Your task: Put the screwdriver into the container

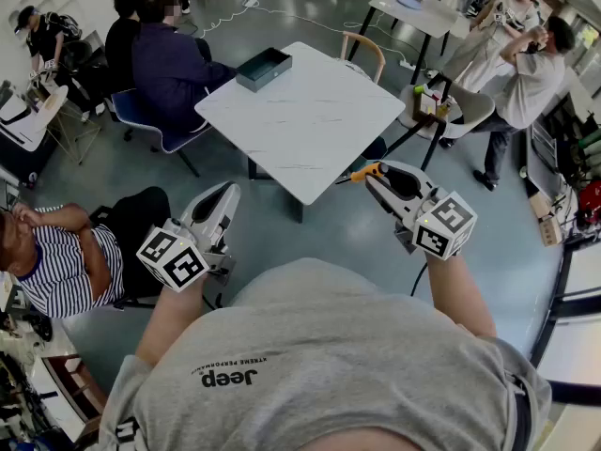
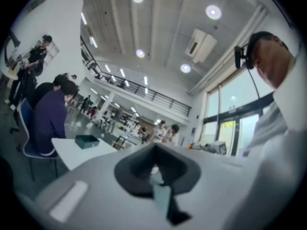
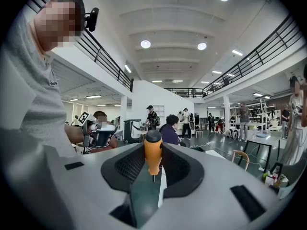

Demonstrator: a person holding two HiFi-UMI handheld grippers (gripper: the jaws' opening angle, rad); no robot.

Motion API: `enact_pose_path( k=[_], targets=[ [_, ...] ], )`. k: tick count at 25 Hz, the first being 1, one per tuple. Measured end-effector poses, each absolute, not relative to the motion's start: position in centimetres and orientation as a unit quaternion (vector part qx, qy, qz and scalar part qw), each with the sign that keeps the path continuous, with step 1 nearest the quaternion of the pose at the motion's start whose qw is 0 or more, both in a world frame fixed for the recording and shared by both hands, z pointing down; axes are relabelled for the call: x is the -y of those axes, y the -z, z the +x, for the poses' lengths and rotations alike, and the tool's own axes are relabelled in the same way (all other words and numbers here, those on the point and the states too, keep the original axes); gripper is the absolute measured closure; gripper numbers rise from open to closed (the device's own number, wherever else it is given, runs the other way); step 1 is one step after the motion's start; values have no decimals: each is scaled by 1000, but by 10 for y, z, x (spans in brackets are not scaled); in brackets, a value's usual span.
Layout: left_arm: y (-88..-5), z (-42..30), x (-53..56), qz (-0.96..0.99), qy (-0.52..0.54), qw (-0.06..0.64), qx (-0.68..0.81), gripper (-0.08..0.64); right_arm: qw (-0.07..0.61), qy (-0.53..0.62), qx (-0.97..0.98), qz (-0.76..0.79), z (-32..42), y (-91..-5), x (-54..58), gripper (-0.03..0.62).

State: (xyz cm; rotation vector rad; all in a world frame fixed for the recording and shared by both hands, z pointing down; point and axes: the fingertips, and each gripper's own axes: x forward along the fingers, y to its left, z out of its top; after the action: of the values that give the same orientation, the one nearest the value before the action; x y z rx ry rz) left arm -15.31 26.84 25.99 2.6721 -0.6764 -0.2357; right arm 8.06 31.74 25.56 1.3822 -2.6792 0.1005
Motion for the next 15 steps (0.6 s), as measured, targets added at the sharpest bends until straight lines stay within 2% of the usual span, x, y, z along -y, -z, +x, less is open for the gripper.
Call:
enact_pose_path(
  k=[15],
  targets=[
    [-266, -137, -265, 950, 81, 189, 236, 557, 53, -41, 887, 457, 96, -261, -316, 482]
  ],
)
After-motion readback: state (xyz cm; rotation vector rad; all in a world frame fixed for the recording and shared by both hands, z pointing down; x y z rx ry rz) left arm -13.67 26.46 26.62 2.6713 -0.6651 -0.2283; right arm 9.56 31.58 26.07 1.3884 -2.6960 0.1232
